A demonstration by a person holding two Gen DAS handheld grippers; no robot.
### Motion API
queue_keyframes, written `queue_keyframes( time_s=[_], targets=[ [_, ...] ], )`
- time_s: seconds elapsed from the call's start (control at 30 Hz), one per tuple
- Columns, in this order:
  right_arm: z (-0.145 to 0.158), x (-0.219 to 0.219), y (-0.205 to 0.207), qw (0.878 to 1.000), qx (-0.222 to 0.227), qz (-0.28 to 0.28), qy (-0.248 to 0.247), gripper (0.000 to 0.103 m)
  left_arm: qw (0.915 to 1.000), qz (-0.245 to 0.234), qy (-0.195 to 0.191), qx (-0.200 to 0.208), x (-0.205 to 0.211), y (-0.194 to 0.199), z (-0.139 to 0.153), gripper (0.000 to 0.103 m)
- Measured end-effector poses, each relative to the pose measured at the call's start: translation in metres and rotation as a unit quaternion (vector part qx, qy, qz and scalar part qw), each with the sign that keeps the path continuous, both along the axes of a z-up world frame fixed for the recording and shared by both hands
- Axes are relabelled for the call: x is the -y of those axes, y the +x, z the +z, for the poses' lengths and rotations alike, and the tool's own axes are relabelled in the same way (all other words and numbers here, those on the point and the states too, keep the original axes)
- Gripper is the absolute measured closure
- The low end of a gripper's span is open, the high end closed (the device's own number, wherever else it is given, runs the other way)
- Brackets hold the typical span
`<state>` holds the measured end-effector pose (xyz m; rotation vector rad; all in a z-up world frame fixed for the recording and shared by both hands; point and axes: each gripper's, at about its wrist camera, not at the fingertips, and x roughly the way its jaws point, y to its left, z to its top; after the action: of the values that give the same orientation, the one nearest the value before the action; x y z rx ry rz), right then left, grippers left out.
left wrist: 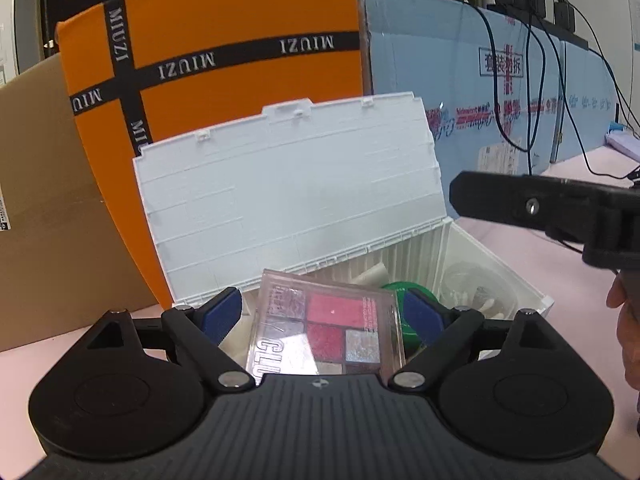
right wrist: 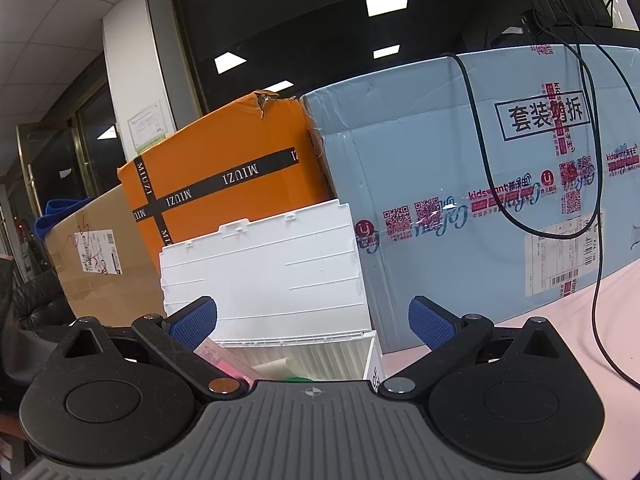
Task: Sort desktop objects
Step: 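Carry the pink palette into the white box with the left gripper, then open the left gripper to drop the pink palette inside the box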
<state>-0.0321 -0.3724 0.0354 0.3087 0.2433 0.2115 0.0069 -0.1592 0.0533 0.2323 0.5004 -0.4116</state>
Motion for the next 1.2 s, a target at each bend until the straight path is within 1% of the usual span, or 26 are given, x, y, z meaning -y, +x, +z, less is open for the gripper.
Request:
queue_keyframes(
  time_s=[0.07,0.17,0.27,0.33,0.47,0.6,0.87,1.03,1.1,1.2],
  targets=[
    [0.0,0.0,0.0,1.0,-0.001,0.0,0.001,0.0,0.9995,0.024,-0.014,0.015,-0.007,0.002,0.004,0.013],
    [-0.001,0.0,0.0,1.0,-0.002,0.001,0.004,0.0,0.9966,0.077,-0.029,0.007,-0.018,0.016,0.005,0.013],
    [-0.001,0.001,0.0,1.0,-0.002,0.0,0.004,0.0,0.9936,0.11,-0.023,-0.012,-0.027,0.027,-0.002,0.012],
    [-0.001,0.0,0.0,1.0,-0.003,0.0,0.004,0.0,0.9923,0.118,-0.032,-0.019,-0.033,0.029,-0.004,0.01],
    [-0.002,0.001,0.001,1.0,-0.006,0.001,0.006,0.0,0.9893,0.131,-0.057,-0.032,-0.048,0.028,-0.009,0.01],
    [-0.003,0.001,0.002,1.0,-0.008,0.002,0.009,0.0,0.9842,0.138,-0.098,-0.052,-0.068,0.022,-0.014,0.01],
    [-0.003,0.002,0.002,1.0,-0.01,0.003,0.014,0.0,0.9793,0.15,-0.12,-0.065,-0.087,0.01,-0.017,0.009],
    [-0.003,0.003,0.001,1.0,-0.009,0.0,0.016,0.0,0.9725,0.179,-0.138,-0.057,-0.091,0.007,-0.018,0.01],
    [-0.004,0.004,0.002,1.0,-0.011,-0.003,0.016,0.0,0.9714,0.185,-0.138,-0.053,-0.09,0.008,-0.019,0.01],
    [-0.005,0.004,0.002,1.0,-0.013,-0.004,0.017,0.0,0.9753,0.191,-0.105,-0.035,-0.083,0.005,-0.019,0.01]
  ],
)
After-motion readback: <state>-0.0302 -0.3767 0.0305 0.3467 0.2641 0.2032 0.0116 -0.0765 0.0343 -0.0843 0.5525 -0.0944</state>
